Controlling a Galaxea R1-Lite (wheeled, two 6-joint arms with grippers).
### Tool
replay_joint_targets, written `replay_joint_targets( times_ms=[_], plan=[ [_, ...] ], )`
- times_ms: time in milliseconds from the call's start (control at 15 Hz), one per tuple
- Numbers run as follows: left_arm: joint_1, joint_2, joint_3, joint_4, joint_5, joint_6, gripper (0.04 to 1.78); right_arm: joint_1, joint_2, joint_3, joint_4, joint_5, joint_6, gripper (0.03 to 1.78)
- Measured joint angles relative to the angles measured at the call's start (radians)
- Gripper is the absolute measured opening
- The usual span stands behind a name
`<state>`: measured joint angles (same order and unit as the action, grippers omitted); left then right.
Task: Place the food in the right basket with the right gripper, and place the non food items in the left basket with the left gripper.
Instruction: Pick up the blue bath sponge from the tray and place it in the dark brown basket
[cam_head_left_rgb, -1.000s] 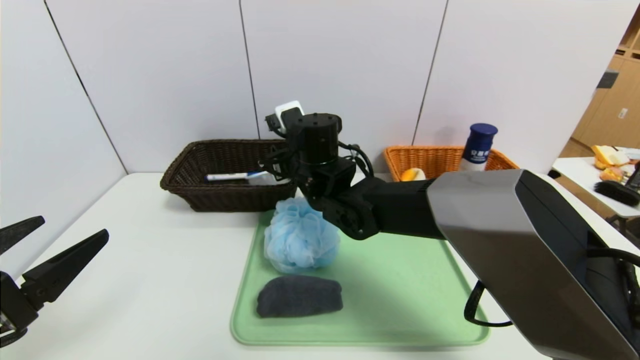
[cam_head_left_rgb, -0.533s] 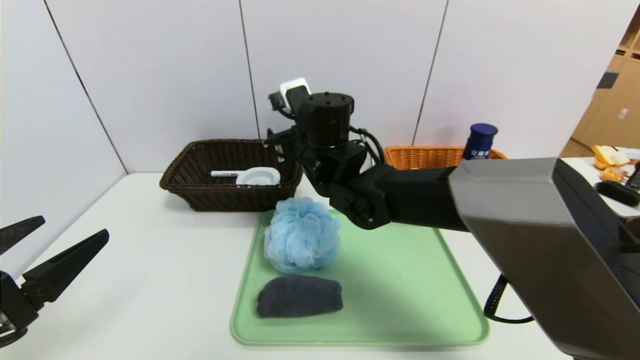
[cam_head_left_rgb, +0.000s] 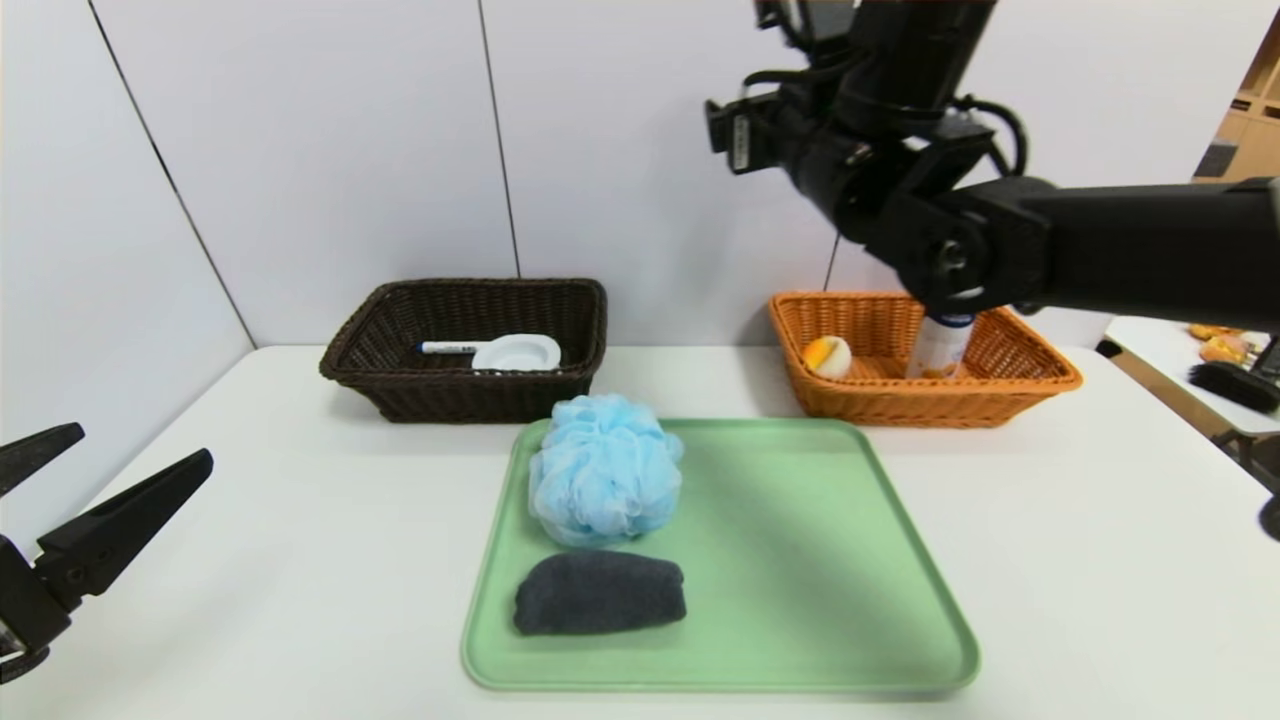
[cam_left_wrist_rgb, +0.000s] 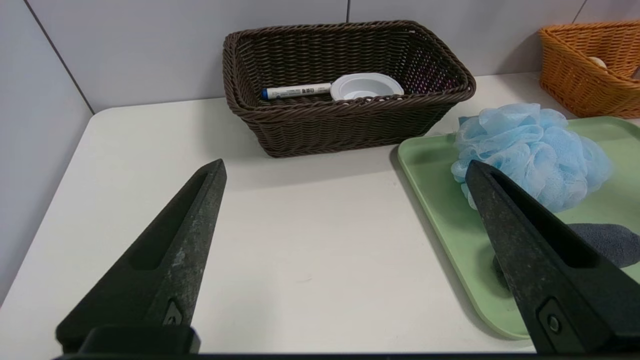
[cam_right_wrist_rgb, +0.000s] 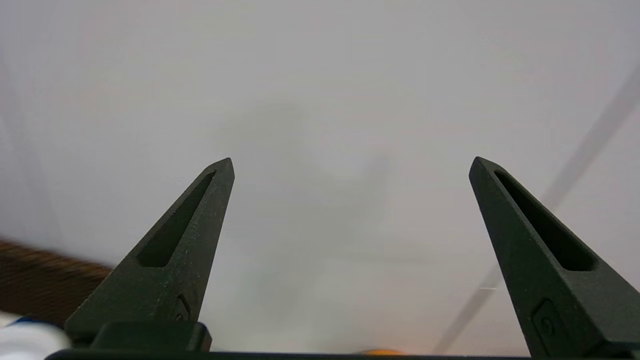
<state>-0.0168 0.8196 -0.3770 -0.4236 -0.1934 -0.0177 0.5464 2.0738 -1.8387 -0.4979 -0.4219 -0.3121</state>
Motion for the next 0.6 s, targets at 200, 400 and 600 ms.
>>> replay_joint_targets(
  times_ms=[200,400,600],
  plan=[
    [-0.001,0.007,-0.010,0.000,-0.001,0.000,1.69,-0.122,-0.160,0.145,0.000,0.041,0.003,1.65],
    [-0.003,0.024,-0.021,-0.002,-0.002,0.000,1.69,-0.229,-0.339,0.381,0.005,0.057,0.032,1.67],
    [-0.021,0.055,-0.025,-0.059,-0.002,-0.001,1.69,-0.293,-0.486,0.637,0.001,0.072,0.106,1.68]
  ],
)
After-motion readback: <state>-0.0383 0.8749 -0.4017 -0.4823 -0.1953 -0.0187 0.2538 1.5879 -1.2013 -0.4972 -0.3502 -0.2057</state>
